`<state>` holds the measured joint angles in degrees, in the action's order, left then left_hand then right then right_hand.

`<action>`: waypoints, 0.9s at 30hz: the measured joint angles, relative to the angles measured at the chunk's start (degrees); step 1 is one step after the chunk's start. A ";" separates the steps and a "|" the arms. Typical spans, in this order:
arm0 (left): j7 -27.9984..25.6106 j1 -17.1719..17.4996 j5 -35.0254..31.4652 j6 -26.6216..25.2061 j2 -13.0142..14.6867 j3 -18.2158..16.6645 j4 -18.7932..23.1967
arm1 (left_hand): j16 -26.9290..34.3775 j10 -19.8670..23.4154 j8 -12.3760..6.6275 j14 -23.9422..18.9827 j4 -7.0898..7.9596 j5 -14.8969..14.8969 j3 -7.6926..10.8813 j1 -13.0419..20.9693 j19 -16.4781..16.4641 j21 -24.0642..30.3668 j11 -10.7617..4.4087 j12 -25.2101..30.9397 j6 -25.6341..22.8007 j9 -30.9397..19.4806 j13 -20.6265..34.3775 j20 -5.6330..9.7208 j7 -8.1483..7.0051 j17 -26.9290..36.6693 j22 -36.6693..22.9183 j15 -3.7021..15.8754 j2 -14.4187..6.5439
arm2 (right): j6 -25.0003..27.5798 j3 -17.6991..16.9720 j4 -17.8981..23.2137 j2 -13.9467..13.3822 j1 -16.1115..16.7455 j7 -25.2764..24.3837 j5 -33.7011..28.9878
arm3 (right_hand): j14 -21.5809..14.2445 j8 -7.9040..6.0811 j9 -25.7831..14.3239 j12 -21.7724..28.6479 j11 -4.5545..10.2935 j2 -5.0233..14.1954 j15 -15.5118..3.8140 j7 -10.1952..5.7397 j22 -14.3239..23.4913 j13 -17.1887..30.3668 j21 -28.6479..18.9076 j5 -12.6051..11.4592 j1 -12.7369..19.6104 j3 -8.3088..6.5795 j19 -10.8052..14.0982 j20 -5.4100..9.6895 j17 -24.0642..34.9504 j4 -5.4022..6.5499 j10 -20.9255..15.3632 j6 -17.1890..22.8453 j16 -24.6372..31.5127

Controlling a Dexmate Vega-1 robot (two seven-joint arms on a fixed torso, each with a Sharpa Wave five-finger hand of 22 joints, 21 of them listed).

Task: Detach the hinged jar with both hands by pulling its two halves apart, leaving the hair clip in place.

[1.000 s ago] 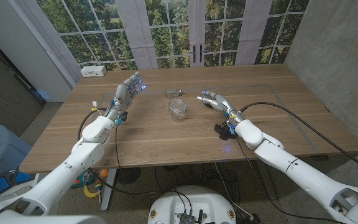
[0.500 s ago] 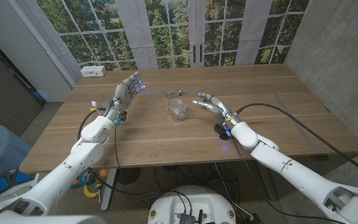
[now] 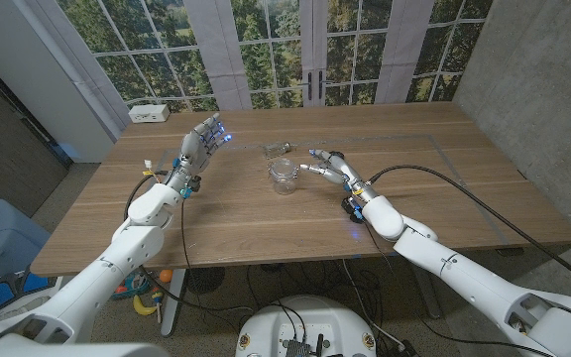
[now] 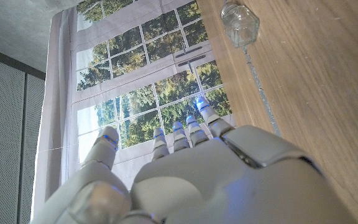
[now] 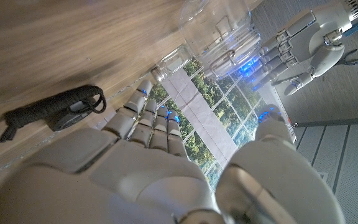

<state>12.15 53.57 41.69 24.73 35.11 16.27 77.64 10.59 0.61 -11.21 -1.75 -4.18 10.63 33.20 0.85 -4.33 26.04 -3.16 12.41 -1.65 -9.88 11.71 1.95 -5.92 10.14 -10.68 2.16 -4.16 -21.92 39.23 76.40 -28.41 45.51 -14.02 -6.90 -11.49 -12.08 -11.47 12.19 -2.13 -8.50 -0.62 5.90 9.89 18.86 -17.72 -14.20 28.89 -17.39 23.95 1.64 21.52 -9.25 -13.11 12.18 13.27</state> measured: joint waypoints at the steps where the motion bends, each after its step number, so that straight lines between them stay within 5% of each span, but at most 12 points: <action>1: 0.09 -0.01 0.08 -0.01 0.00 -0.02 -0.01 | 0.00 0.00 0.00 0.00 0.00 0.00 0.00 0.00 0.00 0.00 0.00 0.00 0.00 0.00 -0.05 0.00 0.00 0.00 0.00 0.00 0.00 | 0.00 0.40 -0.42 0.32 -0.18 -0.16 -0.21 | 0.02 0.00 0.00 0.00 0.10 -0.01 -0.01 -0.31 0.00 0.00 0.22 0.00 0.01 0.33 0.14 0.14 -0.06 -0.14 0.07 0.08 0.00; 11: 0.21 0.09 0.22 -0.05 0.12 -0.27 -0.03 | 0.00 0.00 0.00 0.00 0.22 0.44 -0.23 0.00 0.00 0.00 0.00 0.00 0.32 0.00 -0.27 0.00 0.32 0.00 0.00 0.00 0.00 | 0.97 1.41 -0.50 0.84 -0.36 -2.72 -3.53 | -0.10 0.00 0.00 0.00 1.75 -2.32 -1.34 -1.74 0.00 -0.52 0.87 -0.86 2.37 1.98 0.10 0.76 -1.07 -0.71 0.33 -0.32 -0.47; 16: 0.21 0.33 0.28 -0.06 0.20 -0.37 0.10 | 0.00 0.00 0.21 0.00 0.22 0.44 -0.23 0.00 0.00 -0.22 0.00 0.00 0.10 0.00 -0.53 0.00 0.54 0.00 0.00 0.00 0.00 | 1.53 2.06 -0.62 0.96 -0.67 -3.22 -4.77 | -0.09 0.00 -0.01 0.00 1.75 -0.99 -1.34 -1.74 0.13 -0.79 1.20 -1.53 4.62 1.98 1.32 0.73 -1.59 -0.71 0.33 -0.32 -0.47; 27: 0.04 1.07 0.33 -0.06 0.53 -0.64 0.86 | 0.00 -0.01 0.20 0.00 0.44 0.44 -0.46 0.00 0.00 -0.22 0.00 -0.43 -0.09 0.00 -0.61 0.00 0.72 0.01 0.00 0.00 0.00 | 2.93 3.74 -1.44 1.36 -1.70 -4.53 -7.82 | -0.09 0.00 -0.14 -0.33 1.75 -1.58 -1.33 -2.25 0.13 -1.06 1.85 -1.98 7.33 2.68 1.33 0.71 -2.39 -0.47 0.32 -0.84 -0.77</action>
<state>12.19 54.64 42.02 24.67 35.64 15.63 78.50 10.59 0.60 -11.02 -1.75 -3.73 11.07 32.74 0.85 -4.32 25.82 -3.16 11.98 -1.74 -9.88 11.10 1.94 -5.20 10.15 -10.68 2.16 -4.16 -18.99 42.97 74.96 -27.05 43.81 -18.55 -14.72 -11.58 -12.08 -11.61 11.86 -0.39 -10.09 -1.96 3.65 10.02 17.80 -15.88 -16.18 36.21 -14.71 25.27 2.35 19.13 -9.71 -12.78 11.34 12.50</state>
